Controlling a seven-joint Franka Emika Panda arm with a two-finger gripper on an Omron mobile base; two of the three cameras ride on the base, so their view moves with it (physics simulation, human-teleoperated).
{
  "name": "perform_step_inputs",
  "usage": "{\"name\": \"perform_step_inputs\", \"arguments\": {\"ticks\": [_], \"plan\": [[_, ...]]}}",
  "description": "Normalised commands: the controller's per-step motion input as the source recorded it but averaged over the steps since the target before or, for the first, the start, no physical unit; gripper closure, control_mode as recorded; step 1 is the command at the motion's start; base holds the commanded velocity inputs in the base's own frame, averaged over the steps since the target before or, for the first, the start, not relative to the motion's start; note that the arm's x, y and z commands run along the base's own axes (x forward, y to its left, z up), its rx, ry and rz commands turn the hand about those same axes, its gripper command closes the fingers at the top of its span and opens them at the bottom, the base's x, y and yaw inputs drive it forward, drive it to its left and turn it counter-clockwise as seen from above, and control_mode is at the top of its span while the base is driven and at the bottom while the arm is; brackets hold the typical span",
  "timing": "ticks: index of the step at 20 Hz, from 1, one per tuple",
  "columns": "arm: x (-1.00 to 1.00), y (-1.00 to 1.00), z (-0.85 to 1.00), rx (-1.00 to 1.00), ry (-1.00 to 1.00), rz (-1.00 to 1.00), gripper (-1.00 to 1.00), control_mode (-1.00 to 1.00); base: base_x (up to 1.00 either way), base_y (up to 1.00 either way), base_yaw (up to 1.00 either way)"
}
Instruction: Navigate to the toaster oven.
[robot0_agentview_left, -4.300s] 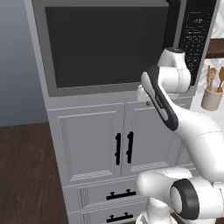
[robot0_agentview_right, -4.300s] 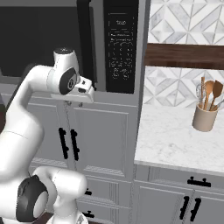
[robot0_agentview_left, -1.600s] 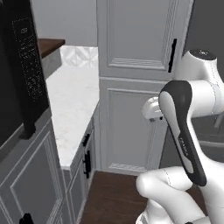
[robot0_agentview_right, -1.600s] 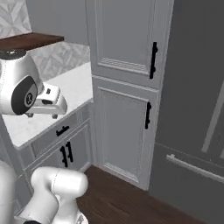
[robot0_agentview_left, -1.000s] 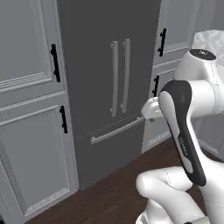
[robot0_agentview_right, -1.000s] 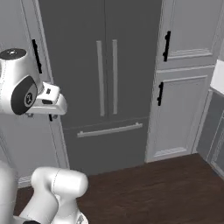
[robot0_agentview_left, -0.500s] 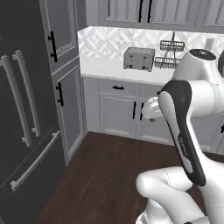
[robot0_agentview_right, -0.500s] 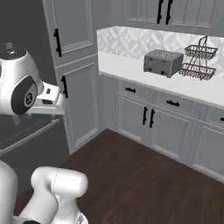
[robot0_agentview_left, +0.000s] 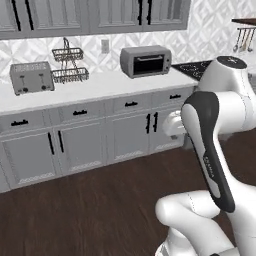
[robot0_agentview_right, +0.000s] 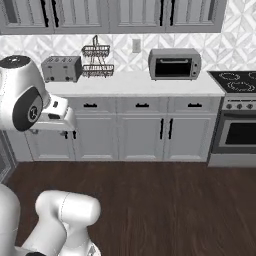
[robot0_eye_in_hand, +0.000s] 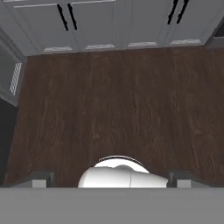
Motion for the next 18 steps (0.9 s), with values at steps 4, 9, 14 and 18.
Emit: {"name": "perform_step_inputs", "arguments": {"ticks": [4, 9, 14, 18], "plan": [[0.00, 0.00, 0.00, 0.00, 0.00, 0.00, -1.00, 1.00, 0.32, 0.45, -0.51], [0.00, 0.00, 0.00, 0.00, 0.00, 0.00, -1.00, 1.00, 0.59, 0.02, -0.09], [0.00, 0.00, 0.00, 0.00, 0.00, 0.00, -1.00, 1.00, 0.75, -0.62, 0.08], [0.00, 0.00, 0.00, 0.00, 0.00, 0.00, -1.00, 1.00, 0.89, -0.67, 0.13]]}}
